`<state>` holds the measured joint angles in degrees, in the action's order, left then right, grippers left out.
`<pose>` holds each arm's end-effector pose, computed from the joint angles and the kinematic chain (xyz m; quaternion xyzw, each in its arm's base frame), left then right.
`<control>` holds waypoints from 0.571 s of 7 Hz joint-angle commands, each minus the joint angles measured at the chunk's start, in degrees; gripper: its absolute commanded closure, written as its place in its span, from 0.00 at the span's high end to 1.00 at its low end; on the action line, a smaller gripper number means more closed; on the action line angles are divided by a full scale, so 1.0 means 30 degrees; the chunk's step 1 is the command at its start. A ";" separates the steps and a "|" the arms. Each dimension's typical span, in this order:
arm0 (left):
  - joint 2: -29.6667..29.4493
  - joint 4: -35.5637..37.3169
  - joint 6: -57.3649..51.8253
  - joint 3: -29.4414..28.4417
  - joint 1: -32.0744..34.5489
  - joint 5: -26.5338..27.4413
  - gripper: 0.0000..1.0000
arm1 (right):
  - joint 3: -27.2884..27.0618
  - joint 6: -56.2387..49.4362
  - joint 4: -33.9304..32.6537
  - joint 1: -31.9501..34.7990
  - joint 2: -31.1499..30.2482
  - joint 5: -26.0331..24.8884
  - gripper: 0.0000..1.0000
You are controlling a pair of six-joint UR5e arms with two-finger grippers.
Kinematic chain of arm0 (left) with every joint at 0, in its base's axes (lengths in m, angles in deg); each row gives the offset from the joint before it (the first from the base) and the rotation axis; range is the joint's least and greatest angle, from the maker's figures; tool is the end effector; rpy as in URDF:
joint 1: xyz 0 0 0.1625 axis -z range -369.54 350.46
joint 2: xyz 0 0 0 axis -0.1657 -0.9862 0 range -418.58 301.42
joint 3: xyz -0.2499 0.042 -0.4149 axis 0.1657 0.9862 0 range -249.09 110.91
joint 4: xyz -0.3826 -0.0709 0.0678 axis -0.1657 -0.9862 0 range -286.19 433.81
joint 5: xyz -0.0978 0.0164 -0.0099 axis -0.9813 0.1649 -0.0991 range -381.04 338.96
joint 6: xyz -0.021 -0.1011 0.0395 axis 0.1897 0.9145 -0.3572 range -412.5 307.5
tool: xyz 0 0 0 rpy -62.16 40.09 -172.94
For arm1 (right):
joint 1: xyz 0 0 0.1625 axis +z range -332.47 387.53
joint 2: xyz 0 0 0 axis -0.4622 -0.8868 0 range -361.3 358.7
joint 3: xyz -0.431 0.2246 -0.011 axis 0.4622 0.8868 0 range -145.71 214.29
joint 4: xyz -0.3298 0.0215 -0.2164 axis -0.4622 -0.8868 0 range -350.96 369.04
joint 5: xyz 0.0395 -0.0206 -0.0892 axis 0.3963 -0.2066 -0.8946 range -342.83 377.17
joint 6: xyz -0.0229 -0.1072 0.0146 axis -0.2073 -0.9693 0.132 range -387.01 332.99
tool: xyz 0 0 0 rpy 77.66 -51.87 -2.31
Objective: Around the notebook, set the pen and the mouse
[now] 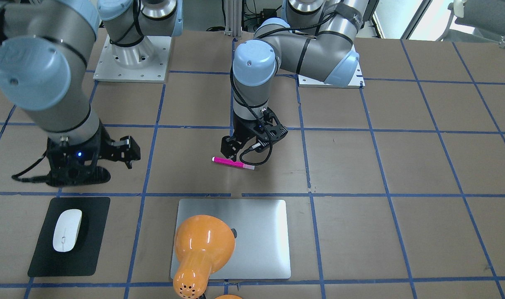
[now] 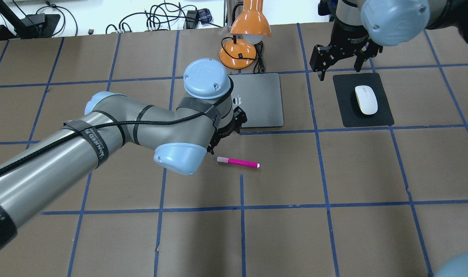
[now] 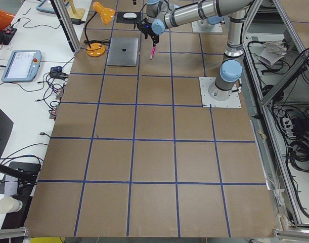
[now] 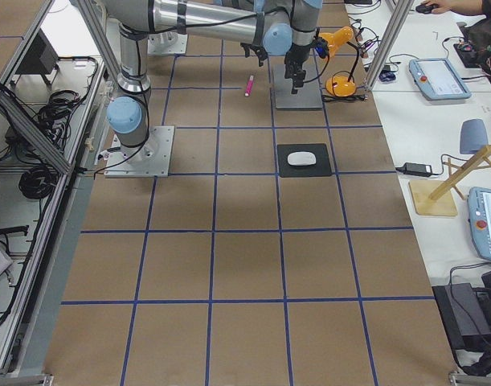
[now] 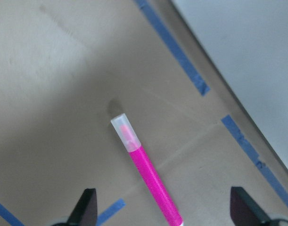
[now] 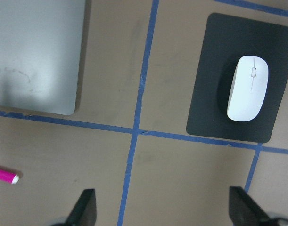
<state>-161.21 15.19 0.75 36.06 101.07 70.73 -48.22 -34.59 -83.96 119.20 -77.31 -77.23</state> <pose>-0.3122 -0.4613 0.3597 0.2813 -0.9590 0.0345 0.0066 0.1417 -0.5759 0.4760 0.0818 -0.9954 -0.0324 0.0368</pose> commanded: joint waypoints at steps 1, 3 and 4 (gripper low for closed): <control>0.3288 -0.5102 -0.9560 -0.1236 -0.2755 0.0378 1.00 | -0.0067 0.1380 0.1757 0.0061 -0.2689 0.1897 1.00; 0.5053 -0.8921 -1.5353 -0.3225 -0.5454 -0.0117 1.00 | -0.0211 0.1999 0.3504 0.0264 -0.4131 0.0454 1.00; 0.5234 -1.0039 -1.7929 -0.4134 -0.6480 -0.0469 1.00 | -0.0329 0.2118 0.3749 0.0032 -0.3960 0.0414 1.00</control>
<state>-147.18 -9.75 -43.09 27.13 85.77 70.50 -48.71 -28.98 -74.74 119.74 -88.80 -74.90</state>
